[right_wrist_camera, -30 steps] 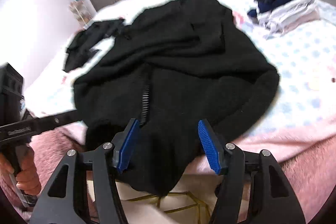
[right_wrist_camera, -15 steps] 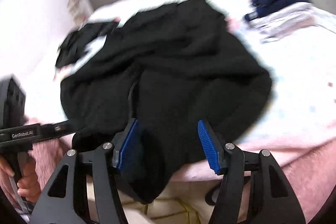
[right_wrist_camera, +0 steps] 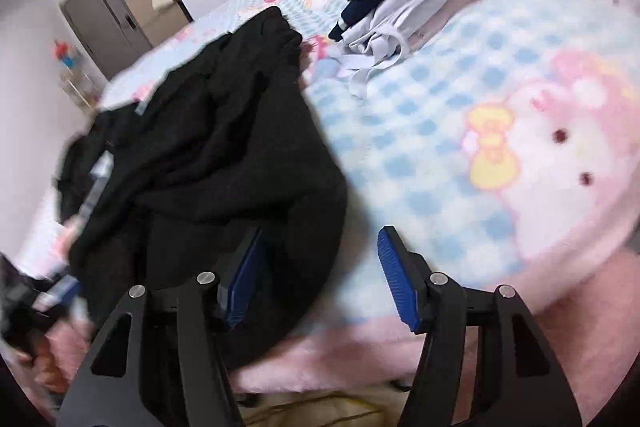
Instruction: Fold clothes
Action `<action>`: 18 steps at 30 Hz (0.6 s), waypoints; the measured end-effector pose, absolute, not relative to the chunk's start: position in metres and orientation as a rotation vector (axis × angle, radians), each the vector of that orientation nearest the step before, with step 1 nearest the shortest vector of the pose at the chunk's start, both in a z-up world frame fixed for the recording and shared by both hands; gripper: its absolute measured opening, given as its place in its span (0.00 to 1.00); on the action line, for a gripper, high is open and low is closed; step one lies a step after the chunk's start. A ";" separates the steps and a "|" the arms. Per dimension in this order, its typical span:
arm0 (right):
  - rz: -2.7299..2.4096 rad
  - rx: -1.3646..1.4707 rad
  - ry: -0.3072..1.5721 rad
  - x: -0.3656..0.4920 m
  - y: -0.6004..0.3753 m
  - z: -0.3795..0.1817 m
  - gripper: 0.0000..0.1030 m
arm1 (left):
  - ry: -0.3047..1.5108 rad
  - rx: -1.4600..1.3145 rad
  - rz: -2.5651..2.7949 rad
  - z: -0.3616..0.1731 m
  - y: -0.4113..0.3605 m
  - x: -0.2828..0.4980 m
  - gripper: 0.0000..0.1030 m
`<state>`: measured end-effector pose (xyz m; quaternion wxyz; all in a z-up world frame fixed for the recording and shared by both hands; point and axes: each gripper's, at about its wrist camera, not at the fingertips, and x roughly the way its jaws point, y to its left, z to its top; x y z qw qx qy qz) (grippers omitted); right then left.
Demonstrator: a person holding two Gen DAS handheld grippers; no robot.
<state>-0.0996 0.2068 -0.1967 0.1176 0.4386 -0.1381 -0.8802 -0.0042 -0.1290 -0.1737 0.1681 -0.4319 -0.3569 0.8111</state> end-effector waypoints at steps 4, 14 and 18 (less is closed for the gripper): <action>-2.486 1.323 -0.434 -0.105 0.206 -0.208 0.59 | -0.921 -1.219 2.361 -0.175 -0.105 -0.002 0.46; -2.584 1.347 -0.288 -0.089 0.204 -0.207 0.44 | -0.982 -1.215 2.397 -0.172 -0.135 -0.004 0.38; -2.349 1.214 -0.514 -0.091 0.208 -0.202 0.40 | -1.101 -1.218 2.177 -0.186 -0.131 -0.006 0.39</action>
